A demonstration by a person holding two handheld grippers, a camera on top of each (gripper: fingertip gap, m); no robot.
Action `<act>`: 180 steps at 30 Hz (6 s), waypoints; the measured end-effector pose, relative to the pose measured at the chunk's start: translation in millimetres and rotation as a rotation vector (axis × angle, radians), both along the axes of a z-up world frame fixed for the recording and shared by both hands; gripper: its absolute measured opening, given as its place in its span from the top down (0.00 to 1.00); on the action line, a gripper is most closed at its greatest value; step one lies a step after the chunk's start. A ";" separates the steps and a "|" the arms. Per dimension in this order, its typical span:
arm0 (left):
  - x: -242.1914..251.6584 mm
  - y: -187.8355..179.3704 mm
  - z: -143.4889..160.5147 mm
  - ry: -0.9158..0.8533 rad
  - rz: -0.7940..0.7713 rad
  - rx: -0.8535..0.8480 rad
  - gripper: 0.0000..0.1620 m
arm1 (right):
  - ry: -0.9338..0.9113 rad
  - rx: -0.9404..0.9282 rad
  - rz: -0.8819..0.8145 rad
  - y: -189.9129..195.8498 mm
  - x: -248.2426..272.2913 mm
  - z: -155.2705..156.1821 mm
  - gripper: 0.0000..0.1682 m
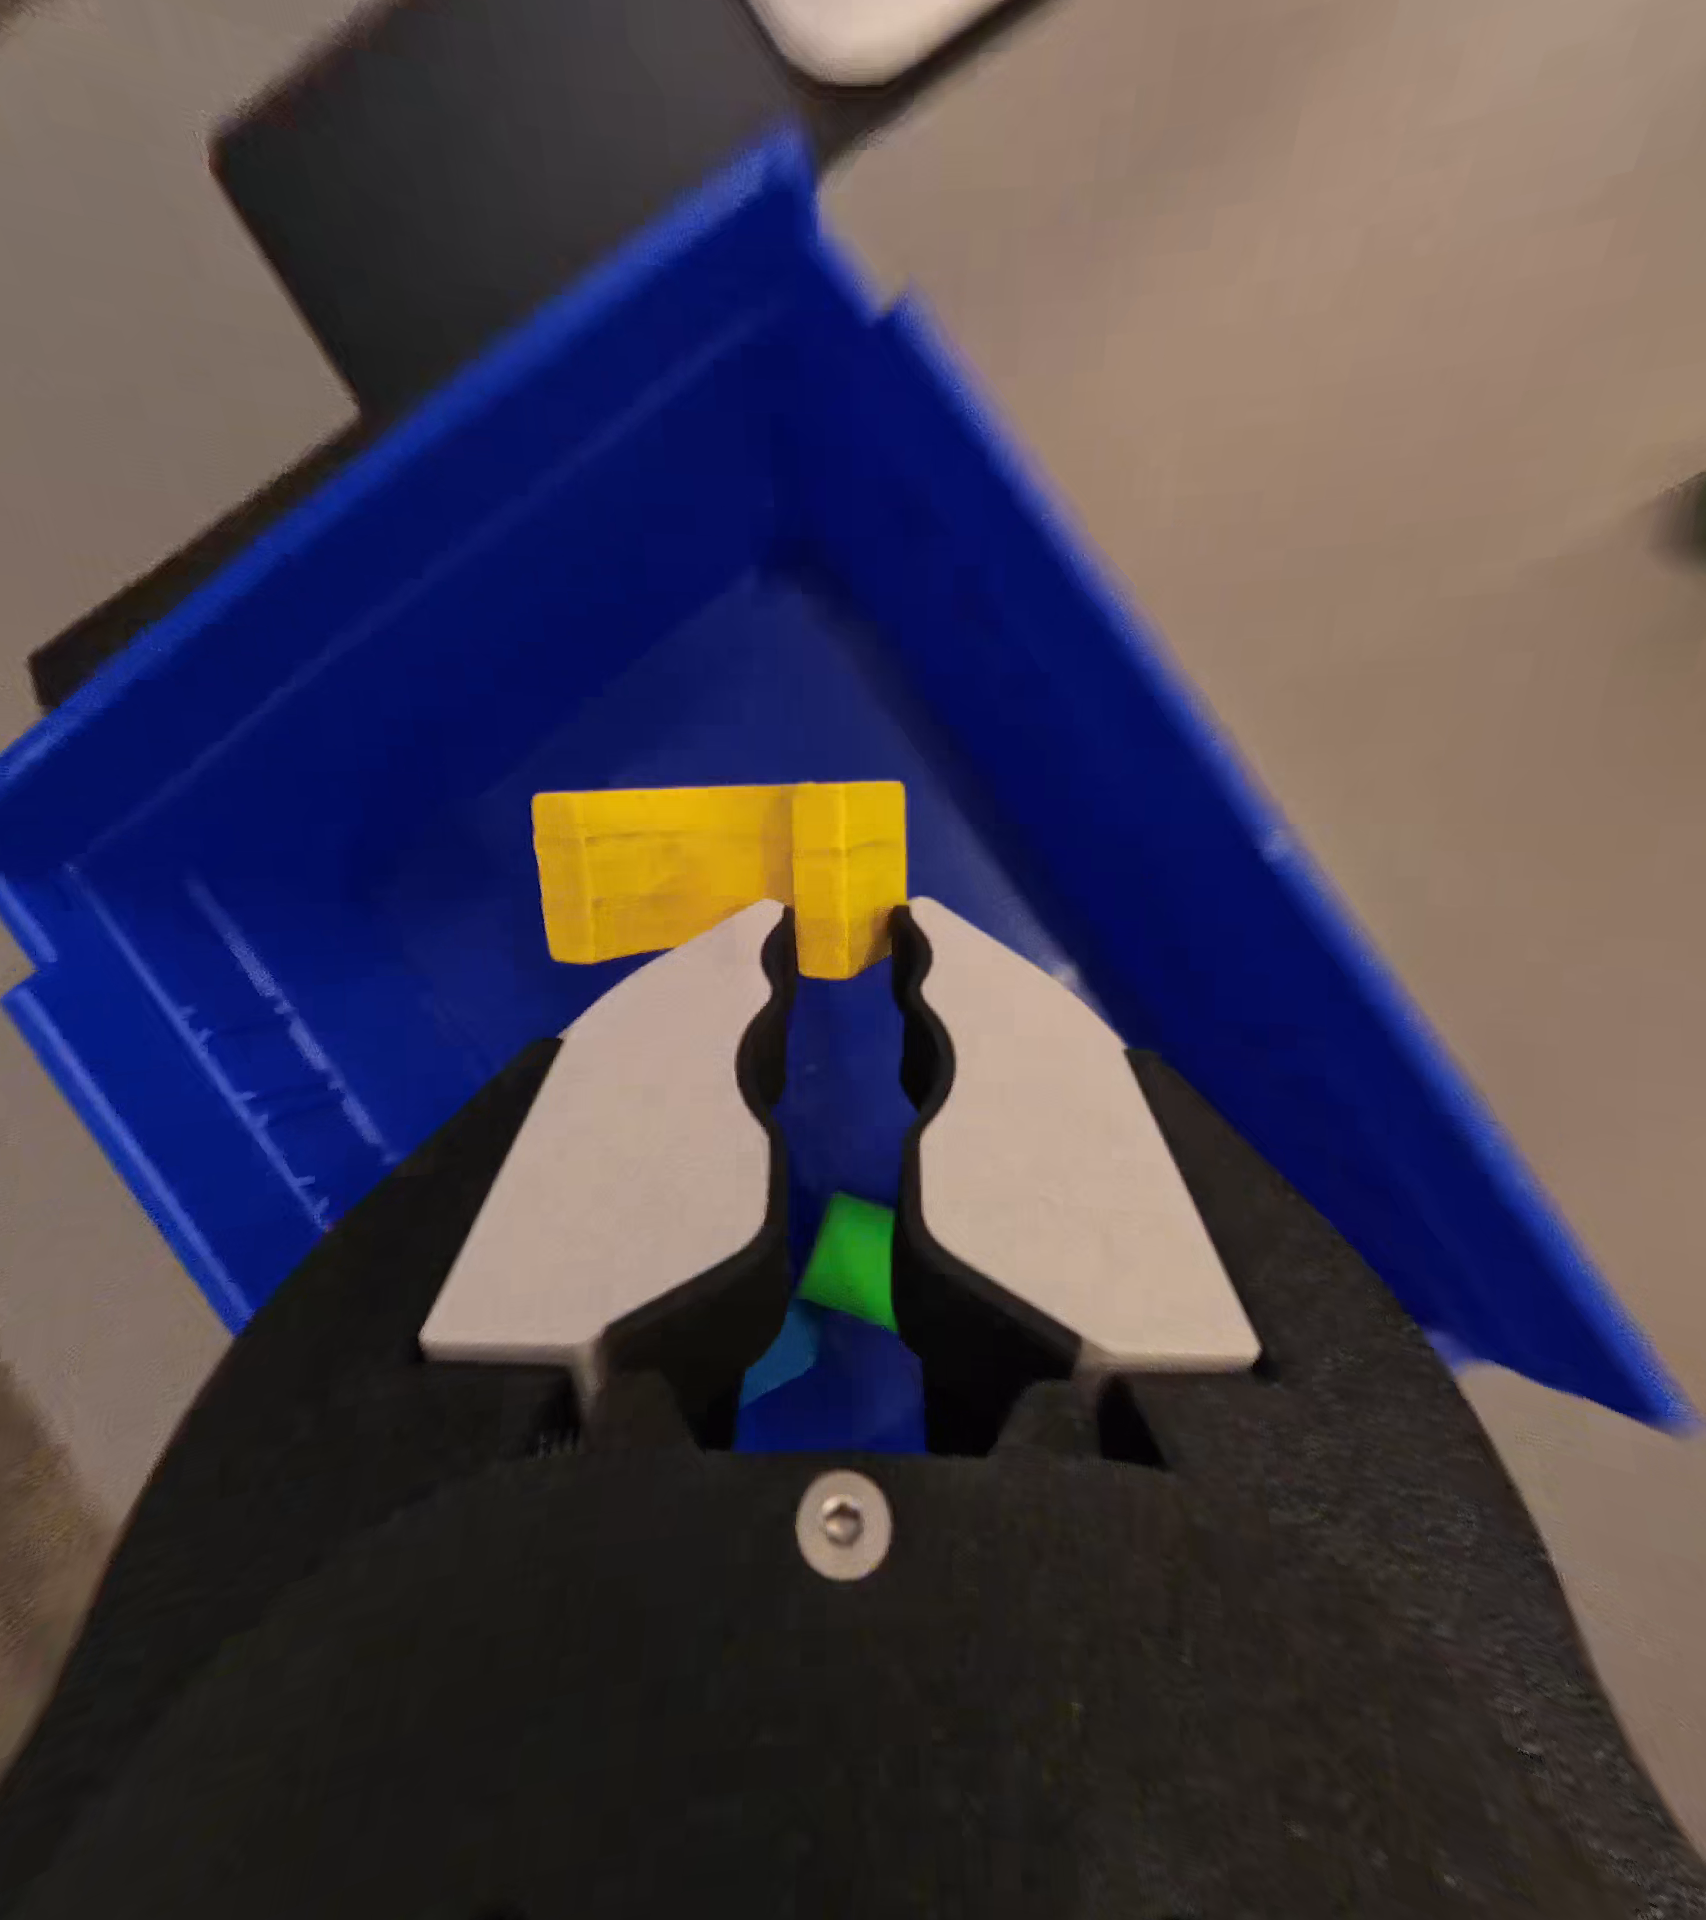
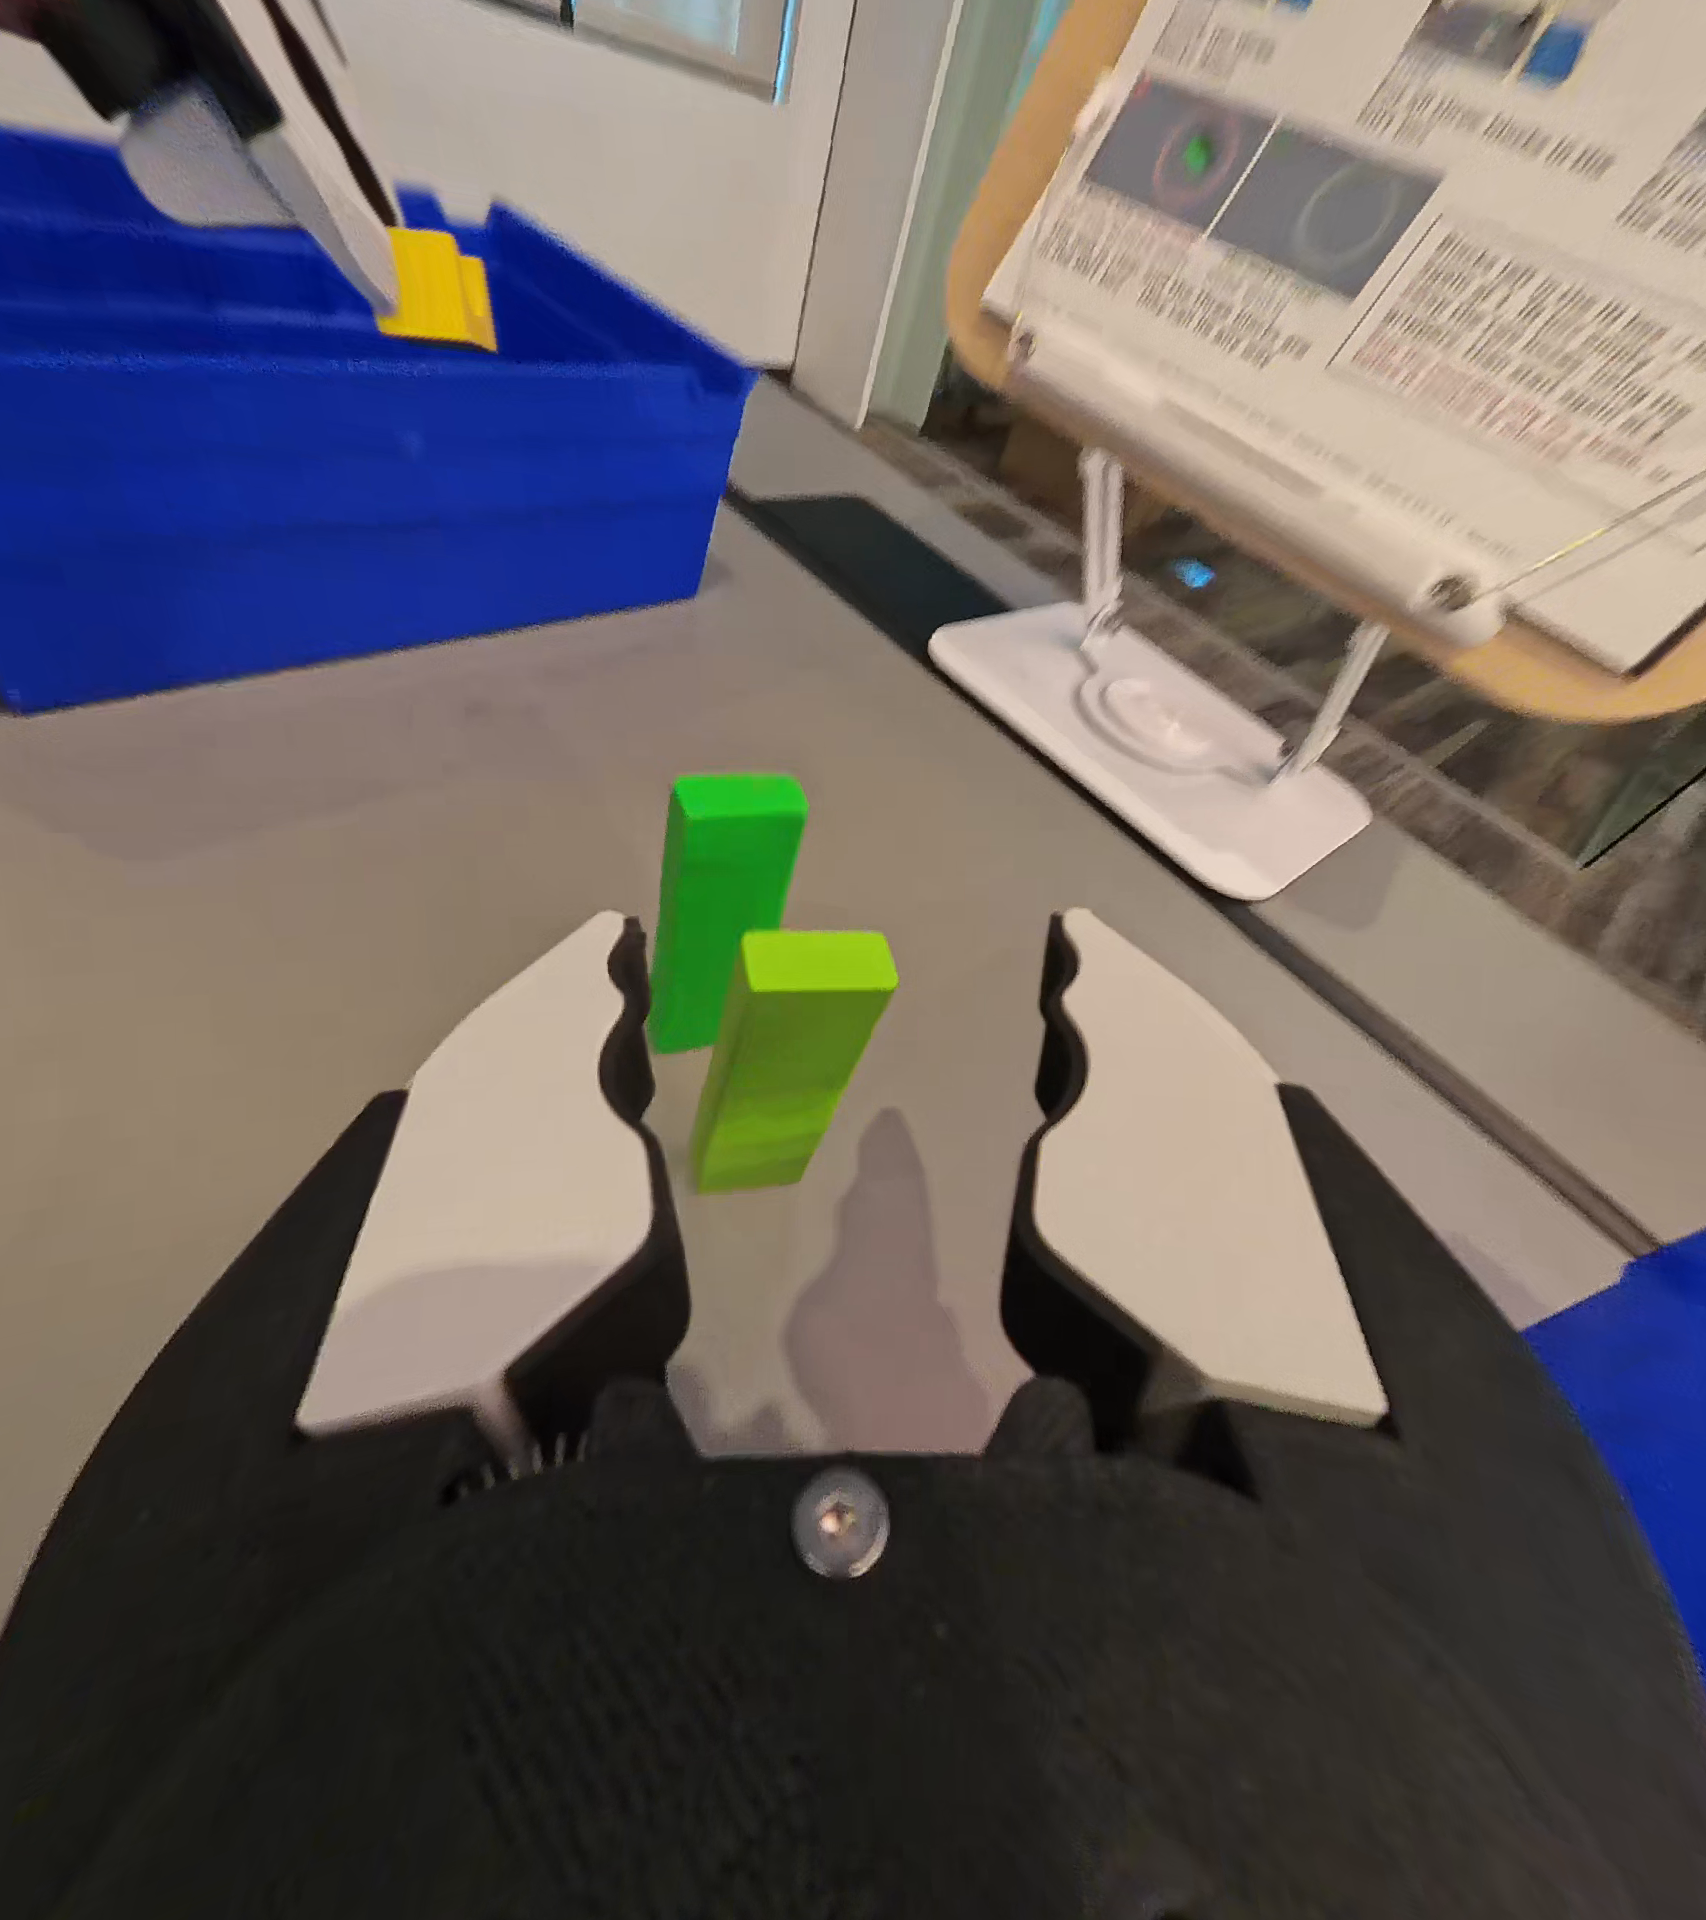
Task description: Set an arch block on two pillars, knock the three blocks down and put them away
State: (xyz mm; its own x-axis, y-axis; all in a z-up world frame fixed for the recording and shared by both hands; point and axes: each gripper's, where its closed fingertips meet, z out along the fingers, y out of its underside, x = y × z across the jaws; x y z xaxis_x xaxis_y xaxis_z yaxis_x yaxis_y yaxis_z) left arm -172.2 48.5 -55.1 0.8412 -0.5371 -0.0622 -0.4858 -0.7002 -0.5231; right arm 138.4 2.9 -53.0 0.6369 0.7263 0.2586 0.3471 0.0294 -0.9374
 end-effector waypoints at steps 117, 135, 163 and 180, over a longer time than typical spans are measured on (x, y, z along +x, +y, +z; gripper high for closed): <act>167.8 -70.7 126.7 -0.314 -0.448 0.498 1.00 | -0.350 -0.816 -0.415 39.5 66.7 -65.9 1.00; 158.8 -70.1 128.3 -0.293 -0.428 0.497 1.00 | -0.397 -0.807 -0.423 37.1 63.0 -69.4 0.99; 150.6 -66.2 121.1 -0.266 -0.396 0.456 0.99 | -0.248 -0.327 0.515 -38.2 -83.7 -7.4 0.82; 138.6 -68.9 130.2 -0.275 -0.380 0.465 0.99 | -0.500 -0.356 0.458 -46.4 -80.7 -29.8 0.80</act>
State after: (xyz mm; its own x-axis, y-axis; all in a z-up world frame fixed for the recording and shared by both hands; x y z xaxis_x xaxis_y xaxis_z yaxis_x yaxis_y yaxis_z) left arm -33.6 -20.4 75.0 0.6164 -0.7690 -0.1695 -0.4600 -0.1769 -0.8701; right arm 57.7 -43.4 -82.8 0.1210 0.9830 0.1383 0.7584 -0.0017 -0.6518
